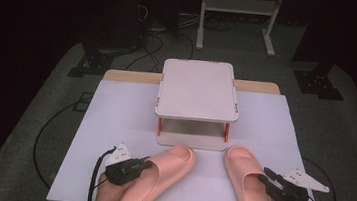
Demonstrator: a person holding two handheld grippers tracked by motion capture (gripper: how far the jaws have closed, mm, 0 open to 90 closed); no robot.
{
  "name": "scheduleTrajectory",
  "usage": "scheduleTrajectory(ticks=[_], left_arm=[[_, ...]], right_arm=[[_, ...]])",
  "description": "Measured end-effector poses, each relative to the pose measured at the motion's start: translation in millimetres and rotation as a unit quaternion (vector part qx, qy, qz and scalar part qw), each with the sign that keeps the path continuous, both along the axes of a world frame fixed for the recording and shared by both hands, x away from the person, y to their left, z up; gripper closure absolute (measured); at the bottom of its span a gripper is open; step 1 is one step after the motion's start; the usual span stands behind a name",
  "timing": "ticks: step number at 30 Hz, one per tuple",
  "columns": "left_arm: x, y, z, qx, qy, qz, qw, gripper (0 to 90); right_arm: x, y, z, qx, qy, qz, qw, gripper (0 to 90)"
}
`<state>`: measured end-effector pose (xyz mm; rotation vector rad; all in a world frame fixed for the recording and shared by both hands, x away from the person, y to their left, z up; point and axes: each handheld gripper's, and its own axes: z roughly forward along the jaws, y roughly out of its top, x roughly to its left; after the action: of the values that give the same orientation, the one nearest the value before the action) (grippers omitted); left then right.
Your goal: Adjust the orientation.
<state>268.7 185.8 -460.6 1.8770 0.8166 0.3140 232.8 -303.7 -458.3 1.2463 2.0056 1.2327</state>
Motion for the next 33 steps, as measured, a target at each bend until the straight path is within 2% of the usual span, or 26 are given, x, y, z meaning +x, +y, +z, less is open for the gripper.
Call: scheduleTrajectory(ticks=[4,7,11,13,20,33], left_arm=[[-0.1,0.4,0.4,-0.004,0.000,0.000,1.0000,82.3],[-0.1,0.7,0.7,-0.005,0.002,0.000,1.0000,82.3],[0.2,2.0,1.2,-0.009,0.001,0.000,1.0000,82.4],[0.3,3.4,1.8,-0.017,0.002,0.002,0.9999,82.4],[-1.2,5.9,4.4,-0.025,0.000,0.002,0.9997,82.7],[-7.1,12.0,16.4,-0.039,-0.009,-0.001,0.9992,83.1]], right_arm=[[-1.7,-3.7,2.6,0.004,-0.001,-0.002,1.0000,75.6],[-2.6,-5.5,4.0,0.017,0.001,0.000,0.9999,76.9],[-3.8,-3.9,6.8,0.021,-0.003,0.005,0.9998,79.7],[-4.3,-2.5,7.8,0.026,-0.004,0.012,0.9996,80.2],[-6.1,1.4,11.8,0.027,-0.010,0.019,0.9994,80.5],[-15.2,-1.6,29.2,0.060,-0.028,0.038,0.9971,81.3]])
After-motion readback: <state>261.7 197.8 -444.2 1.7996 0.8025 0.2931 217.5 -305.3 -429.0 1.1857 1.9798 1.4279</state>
